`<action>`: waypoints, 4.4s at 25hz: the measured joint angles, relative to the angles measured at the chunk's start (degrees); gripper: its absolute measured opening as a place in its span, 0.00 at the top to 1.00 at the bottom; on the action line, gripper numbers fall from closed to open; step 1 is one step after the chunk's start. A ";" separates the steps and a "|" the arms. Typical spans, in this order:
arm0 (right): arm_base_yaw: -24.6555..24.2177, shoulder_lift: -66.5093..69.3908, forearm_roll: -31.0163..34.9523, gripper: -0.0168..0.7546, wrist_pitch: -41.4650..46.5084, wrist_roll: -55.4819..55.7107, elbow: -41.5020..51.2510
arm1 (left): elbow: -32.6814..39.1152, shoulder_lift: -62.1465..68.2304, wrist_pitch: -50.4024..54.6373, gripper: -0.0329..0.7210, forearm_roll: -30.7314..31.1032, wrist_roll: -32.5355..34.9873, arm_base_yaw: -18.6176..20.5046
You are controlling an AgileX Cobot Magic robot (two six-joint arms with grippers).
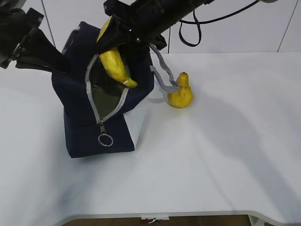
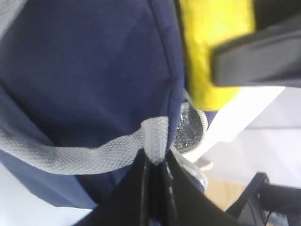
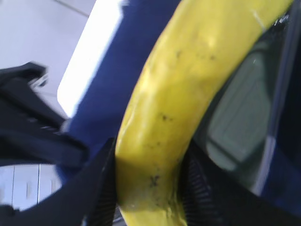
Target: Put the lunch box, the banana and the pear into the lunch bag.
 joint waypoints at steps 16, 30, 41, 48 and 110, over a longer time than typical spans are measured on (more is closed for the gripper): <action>2.42 5.40 -0.65 0.57 -1.85 -2.55 -0.23 | 0.00 -0.58 -1.50 0.96 -2.19 0.00 0.80; 2.42 5.71 -6.46 0.30 6.23 -2.40 -9.12 | 0.00 -0.71 -1.75 0.96 -1.50 0.00 0.80; 2.42 3.06 -32.24 0.33 7.90 10.35 -16.88 | 0.00 -0.83 -1.75 0.96 -0.22 0.00 0.80; -0.48 -0.18 -42.36 0.34 8.10 15.87 -16.72 | 0.00 -0.83 -1.75 0.96 1.71 0.00 0.80; -11.38 10.32 -24.67 0.64 7.90 16.10 -21.99 | 0.00 -0.95 -0.99 0.96 3.65 -0.20 0.80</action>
